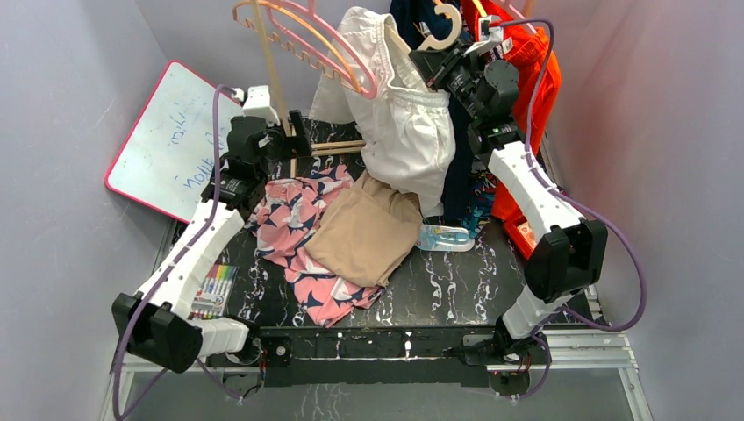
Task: Place the shorts on the hanger
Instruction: Place the hanger at the clothesline.
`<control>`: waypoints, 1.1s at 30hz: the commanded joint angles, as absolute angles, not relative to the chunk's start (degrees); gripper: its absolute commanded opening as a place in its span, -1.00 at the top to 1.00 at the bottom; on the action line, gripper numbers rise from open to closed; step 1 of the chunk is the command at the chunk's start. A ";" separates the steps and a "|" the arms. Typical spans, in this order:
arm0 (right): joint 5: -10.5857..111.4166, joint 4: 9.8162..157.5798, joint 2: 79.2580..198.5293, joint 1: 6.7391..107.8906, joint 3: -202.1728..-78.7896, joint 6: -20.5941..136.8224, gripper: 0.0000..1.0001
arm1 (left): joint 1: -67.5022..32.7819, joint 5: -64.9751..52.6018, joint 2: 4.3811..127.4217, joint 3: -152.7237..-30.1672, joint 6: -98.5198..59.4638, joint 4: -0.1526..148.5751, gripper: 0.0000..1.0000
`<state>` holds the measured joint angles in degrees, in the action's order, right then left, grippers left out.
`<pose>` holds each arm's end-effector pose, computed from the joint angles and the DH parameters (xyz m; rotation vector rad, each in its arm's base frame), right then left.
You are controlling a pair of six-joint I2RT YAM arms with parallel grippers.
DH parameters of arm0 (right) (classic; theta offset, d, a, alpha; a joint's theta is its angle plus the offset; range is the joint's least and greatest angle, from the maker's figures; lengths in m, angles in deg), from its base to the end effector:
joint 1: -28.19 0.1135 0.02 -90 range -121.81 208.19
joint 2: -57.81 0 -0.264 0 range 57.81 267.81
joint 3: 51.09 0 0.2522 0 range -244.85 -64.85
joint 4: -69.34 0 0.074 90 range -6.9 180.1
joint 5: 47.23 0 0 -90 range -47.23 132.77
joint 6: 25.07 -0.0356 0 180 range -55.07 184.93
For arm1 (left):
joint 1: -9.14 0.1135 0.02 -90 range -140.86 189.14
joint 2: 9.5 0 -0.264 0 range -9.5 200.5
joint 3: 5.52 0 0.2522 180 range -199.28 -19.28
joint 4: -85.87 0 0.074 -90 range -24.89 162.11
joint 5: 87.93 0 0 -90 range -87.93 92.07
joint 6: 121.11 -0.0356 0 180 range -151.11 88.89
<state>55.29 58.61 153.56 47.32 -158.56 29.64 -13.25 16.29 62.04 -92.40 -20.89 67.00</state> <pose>0.3696 0.1364 0.4689 -0.0268 1.2437 0.9591 0.2695 -0.1016 0.4240 -0.0172 1.6355 -0.2343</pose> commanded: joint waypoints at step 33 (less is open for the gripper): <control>62.26 46.63 143.86 47.08 -149.74 27.33 1.00 | 6.00 2.11 103.71 -93.13 -23.01 123.02 -0.81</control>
<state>61.23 54.42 148.09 47.30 -148.55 28.66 5.30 3.88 101.78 -89.64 -20.10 117.17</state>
